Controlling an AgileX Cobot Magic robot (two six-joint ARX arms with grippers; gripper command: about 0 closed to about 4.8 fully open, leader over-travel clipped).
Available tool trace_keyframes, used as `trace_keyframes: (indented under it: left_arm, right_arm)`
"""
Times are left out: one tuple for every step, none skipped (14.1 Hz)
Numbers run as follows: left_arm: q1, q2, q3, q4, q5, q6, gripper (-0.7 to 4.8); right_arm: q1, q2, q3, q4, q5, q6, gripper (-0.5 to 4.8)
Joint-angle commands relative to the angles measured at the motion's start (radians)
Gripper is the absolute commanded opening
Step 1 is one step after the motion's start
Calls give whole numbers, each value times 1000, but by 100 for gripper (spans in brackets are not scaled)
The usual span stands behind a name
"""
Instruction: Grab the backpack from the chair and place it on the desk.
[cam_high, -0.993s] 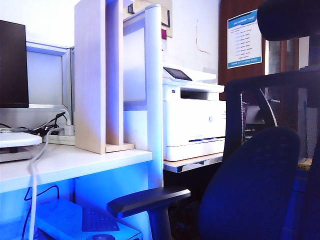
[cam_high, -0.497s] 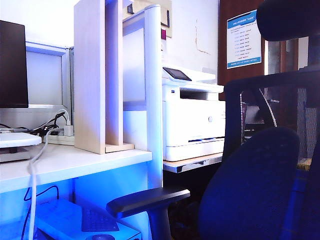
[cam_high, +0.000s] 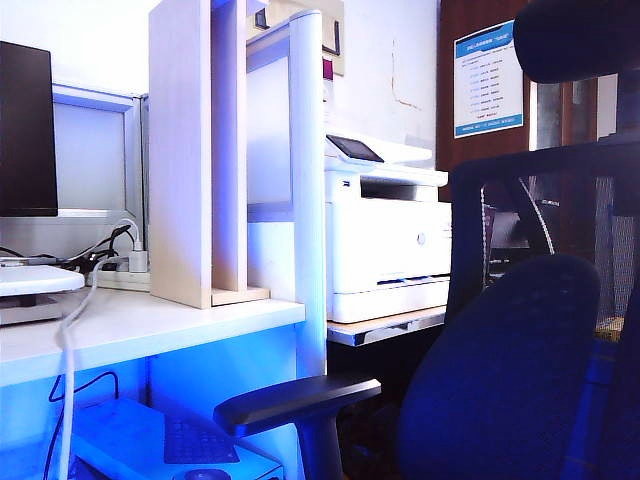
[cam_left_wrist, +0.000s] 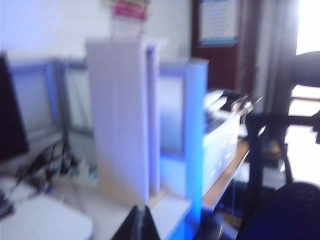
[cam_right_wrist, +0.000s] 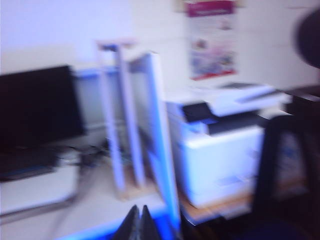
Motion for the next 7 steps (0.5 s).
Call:
trace_keyframes:
  left_arm:
    - [0,-66,-111,6,-23,-46,-6]
    - [0,-81,-140,8,-38,-53,-6]
    - [0,-93,-166,7,-58,-52,-6]
    - [0,-103,-193,8,-87,-51,-6]
    - [0,-109,-216,8,-102,-51,-6]
    - [0,-113,-242,9,-110,-51,-6]
    - [0,-113,-267,8,-112,-51,-6]
  right_arm:
    - [-1,-46,2,-151,61,-71,-8]
    - [-1,-55,1,-188,73,-84,-8]
    - [-1,-60,0,-220,89,-97,-8]
    - [-1,-64,-6,-253,111,-113,-8]
    - [-1,-66,-13,-275,135,-125,-8]
    - [-1,-66,-21,-294,157,-134,-8]
    - [-1,-66,-32,-298,174,-136,-8]
